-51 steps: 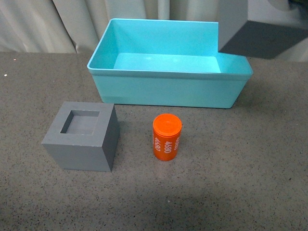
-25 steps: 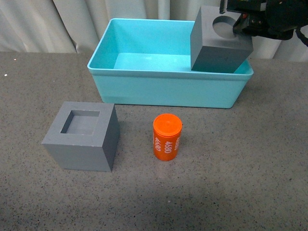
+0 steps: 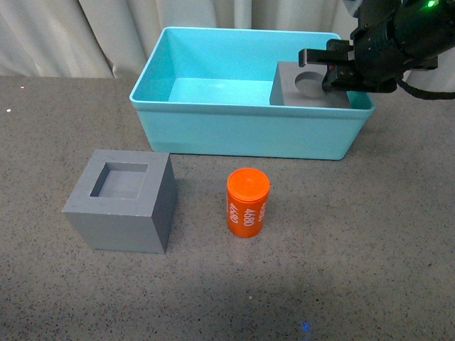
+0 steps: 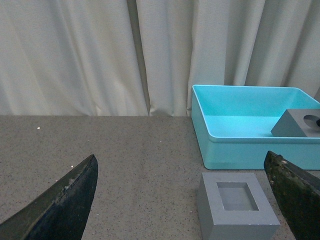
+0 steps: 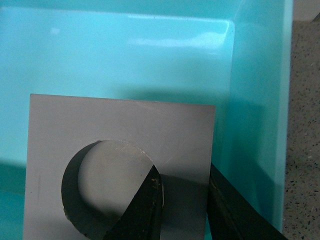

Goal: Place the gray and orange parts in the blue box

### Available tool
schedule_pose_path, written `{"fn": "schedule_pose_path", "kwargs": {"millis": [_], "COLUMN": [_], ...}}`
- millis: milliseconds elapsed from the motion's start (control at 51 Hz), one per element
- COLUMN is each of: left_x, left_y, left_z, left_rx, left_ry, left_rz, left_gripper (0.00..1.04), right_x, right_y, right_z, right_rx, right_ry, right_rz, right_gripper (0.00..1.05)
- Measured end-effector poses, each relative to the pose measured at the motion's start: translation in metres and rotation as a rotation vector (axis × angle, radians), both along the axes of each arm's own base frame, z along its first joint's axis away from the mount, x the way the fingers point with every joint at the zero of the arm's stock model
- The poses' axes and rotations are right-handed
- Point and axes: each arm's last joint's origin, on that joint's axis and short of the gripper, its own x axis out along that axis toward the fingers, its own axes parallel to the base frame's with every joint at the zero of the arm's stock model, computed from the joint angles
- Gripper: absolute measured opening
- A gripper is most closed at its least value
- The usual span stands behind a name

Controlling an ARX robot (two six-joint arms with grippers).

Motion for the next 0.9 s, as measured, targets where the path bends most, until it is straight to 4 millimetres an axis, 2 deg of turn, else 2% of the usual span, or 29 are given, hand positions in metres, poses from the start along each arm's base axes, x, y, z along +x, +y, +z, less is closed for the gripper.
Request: {"fn": "schedule_pose_path", "kwargs": {"millis": [157, 432, 569, 707, 785, 903], "left_x": [0.0, 0.0, 0.0, 0.0, 0.0, 0.0], "left_y": [0.0, 0.0, 0.0, 0.0, 0.0, 0.0], "left_z": [0.0, 0.0, 0.0, 0.0, 0.0, 0.0], "left_rx": [0.0, 0.0, 0.0, 0.0, 0.0, 0.0], "left_ry": [0.0, 0.0, 0.0, 0.0, 0.0, 0.0], "left_rz": [0.0, 0.0, 0.0, 0.0, 0.0, 0.0], "left_gripper": [0.98, 0.98, 0.98, 0.98, 0.98, 0.98], "right_x": [0.005, 0.008, 0.002, -0.025, -0.047, -0.078], "right_y": [0.002, 0.003, 0.001, -0.006, -0.013, -0.021], "right_z": [-0.007, 0.003, 0.017, 0.048, 0.064, 0.072], "right_rx": [-0.009, 0.008, 0.024, 0.032, 0.015, 0.004], "right_ry": [0.016, -0.032, -0.113, -0.274, -0.37, -0.442], "right_rz": [0.007, 0.011, 0.007, -0.016, -0.037, -0.057], "right_gripper": [0.18, 0.54, 0.72, 0.97, 0.94, 0.95]}}
